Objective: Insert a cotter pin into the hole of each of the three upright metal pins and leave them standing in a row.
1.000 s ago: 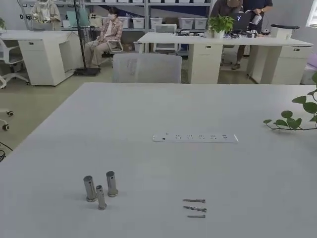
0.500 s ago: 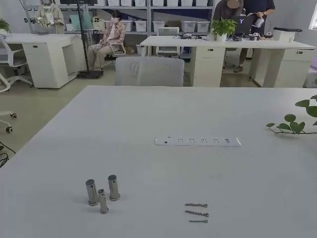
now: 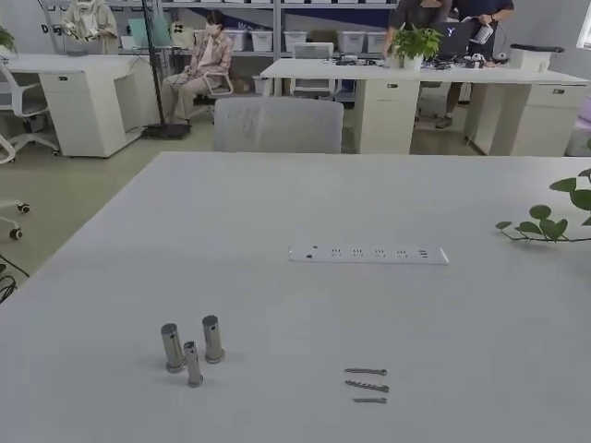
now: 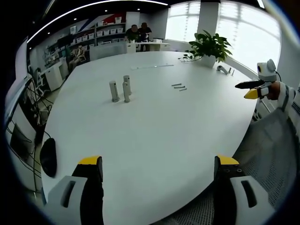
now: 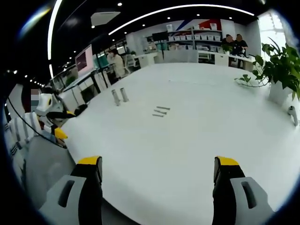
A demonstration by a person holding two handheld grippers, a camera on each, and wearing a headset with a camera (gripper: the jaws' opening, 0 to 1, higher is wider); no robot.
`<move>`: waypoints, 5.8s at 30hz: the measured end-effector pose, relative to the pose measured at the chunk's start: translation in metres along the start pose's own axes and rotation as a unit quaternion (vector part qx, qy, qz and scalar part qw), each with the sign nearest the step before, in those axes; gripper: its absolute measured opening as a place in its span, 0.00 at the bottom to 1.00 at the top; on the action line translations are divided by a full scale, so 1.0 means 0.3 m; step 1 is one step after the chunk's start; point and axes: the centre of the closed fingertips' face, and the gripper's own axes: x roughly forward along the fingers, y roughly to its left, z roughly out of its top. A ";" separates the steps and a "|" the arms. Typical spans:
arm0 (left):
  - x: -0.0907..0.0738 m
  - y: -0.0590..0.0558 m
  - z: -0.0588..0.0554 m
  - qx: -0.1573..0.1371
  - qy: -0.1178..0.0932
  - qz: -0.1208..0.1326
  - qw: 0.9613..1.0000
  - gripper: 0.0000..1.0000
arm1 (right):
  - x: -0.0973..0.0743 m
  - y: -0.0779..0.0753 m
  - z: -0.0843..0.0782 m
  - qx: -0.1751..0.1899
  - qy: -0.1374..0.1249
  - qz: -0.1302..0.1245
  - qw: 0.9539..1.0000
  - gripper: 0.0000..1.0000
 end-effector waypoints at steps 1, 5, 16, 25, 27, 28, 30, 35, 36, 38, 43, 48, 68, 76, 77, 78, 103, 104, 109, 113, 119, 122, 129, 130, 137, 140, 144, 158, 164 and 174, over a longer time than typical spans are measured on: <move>0.000 0.000 -0.002 -0.001 0.001 -0.001 1.000 0.98 | 0.000 0.000 0.000 -0.001 0.000 0.000 1.000 1.00; 0.000 0.003 -0.003 0.001 0.001 0.001 1.000 0.99 | -0.002 0.000 0.005 0.000 -0.002 0.000 1.000 1.00; 0.006 -0.009 -0.001 0.008 0.004 -0.012 1.000 0.97 | -0.012 -0.002 0.029 0.005 -0.016 -0.002 1.000 1.00; 0.015 -0.007 -0.013 0.008 0.009 -0.019 1.000 0.95 | -0.013 -0.004 0.038 0.011 -0.022 -0.003 1.000 1.00; 0.017 0.000 -0.006 0.013 0.003 -0.017 1.000 0.93 | -0.011 -0.003 0.037 0.011 -0.020 -0.003 1.000 1.00; 0.018 0.003 -0.006 0.013 0.004 -0.017 1.000 0.94 | -0.010 -0.003 0.036 0.010 -0.019 -0.003 1.000 1.00; 0.021 0.010 -0.004 0.012 0.005 -0.017 1.000 0.93 | -0.009 -0.002 0.036 0.010 -0.018 -0.003 1.000 1.00; 0.026 0.023 -0.002 0.013 0.009 -0.018 1.000 0.93 | -0.008 -0.005 0.036 0.012 -0.016 -0.006 1.000 1.00; 0.026 0.025 -0.003 0.013 0.010 -0.019 1.000 0.92 | -0.007 -0.007 0.038 0.012 -0.017 -0.007 1.000 1.00; 0.027 0.033 -0.004 0.014 0.013 -0.020 1.000 0.92 | -0.007 -0.009 0.041 0.011 -0.018 -0.010 1.000 1.00; 0.032 0.045 0.010 0.010 0.012 -0.027 0.999 0.89 | -0.006 -0.012 0.046 0.009 -0.017 -0.013 1.000 1.00; 0.049 0.057 0.034 0.015 0.007 -0.028 0.999 0.88 | -0.002 -0.006 0.048 0.008 -0.018 -0.015 1.000 1.00; 0.167 0.078 0.164 0.012 -0.040 -0.050 0.998 0.78 | -0.001 0.021 0.048 0.006 -0.011 -0.014 1.000 1.00; 0.217 0.109 0.226 0.019 -0.056 -0.041 0.997 0.69 | -0.003 0.029 0.033 0.009 -0.007 -0.016 1.000 1.00; 0.224 0.116 0.234 0.018 -0.058 -0.042 0.997 0.68 | -0.004 0.031 0.033 0.011 -0.007 -0.016 1.000 1.00; 0.228 0.119 0.238 0.017 -0.058 -0.042 0.997 0.67 | -0.005 0.032 0.031 0.011 -0.006 -0.017 1.000 1.00; 0.380 0.244 0.402 -0.036 -0.102 -0.029 0.994 0.40 | -0.011 0.057 0.006 0.023 0.007 -0.019 1.000 1.00; 0.386 0.247 0.410 -0.038 -0.104 -0.028 0.993 0.39 | -0.011 0.058 0.006 0.022 0.008 -0.018 1.000 1.00; 0.414 0.259 0.428 -0.059 -0.107 -0.034 0.992 0.37 | -0.011 0.059 0.009 0.022 0.008 -0.018 1.000 1.00; 0.440 0.257 0.433 -0.058 -0.106 -0.038 0.992 0.32 | -0.009 0.065 0.004 0.019 0.014 -0.012 1.000 1.00; 0.478 0.253 0.421 -0.050 -0.096 -0.036 0.993 0.28 | -0.007 0.069 0.008 0.013 0.013 -0.013 1.000 1.00; 0.499 0.254 0.423 -0.059 -0.096 -0.036 0.993 0.26 | -0.007 0.076 0.005 0.014 0.016 -0.007 1.000 1.00; 0.531 0.277 0.439 -0.061 -0.098 -0.026 0.993 0.23 | -0.006 0.078 -0.004 0.014 0.020 -0.007 1.000 1.00; 0.536 0.282 0.439 -0.059 -0.097 -0.025 0.993 0.23 | -0.006 0.079 -0.004 0.015 0.021 -0.006 1.000 1.00; 0.550 0.292 0.421 -0.045 -0.081 -0.019 0.995 0.20 | -0.006 0.067 0.010 0.020 0.010 -0.016 1.000 0.99; 0.554 0.301 0.409 -0.032 -0.074 -0.011 0.997 0.18 | -0.008 0.062 0.010 0.019 0.009 -0.018 1.000 0.99; 0.558 0.311 0.399 -0.033 -0.069 -0.008 0.997 0.13 | -0.009 0.058 -0.001 0.025 0.010 -0.020 0.999 0.99; 0.561 0.325 0.390 0.009 -0.064 0.013 0.998 0.07 | -0.013 0.060 -0.007 0.030 0.010 -0.021 0.999 0.99; 0.556 0.320 0.386 0.014 -0.060 0.017 0.998 0.07 | -0.012 0.060 -0.006 0.030 0.007 -0.020 0.999 0.99; 0.528 0.306 0.361 0.042 -0.043 0.019 0.998 0.07 | -0.004 0.067 -0.003 0.030 0.003 -0.013 0.999 0.98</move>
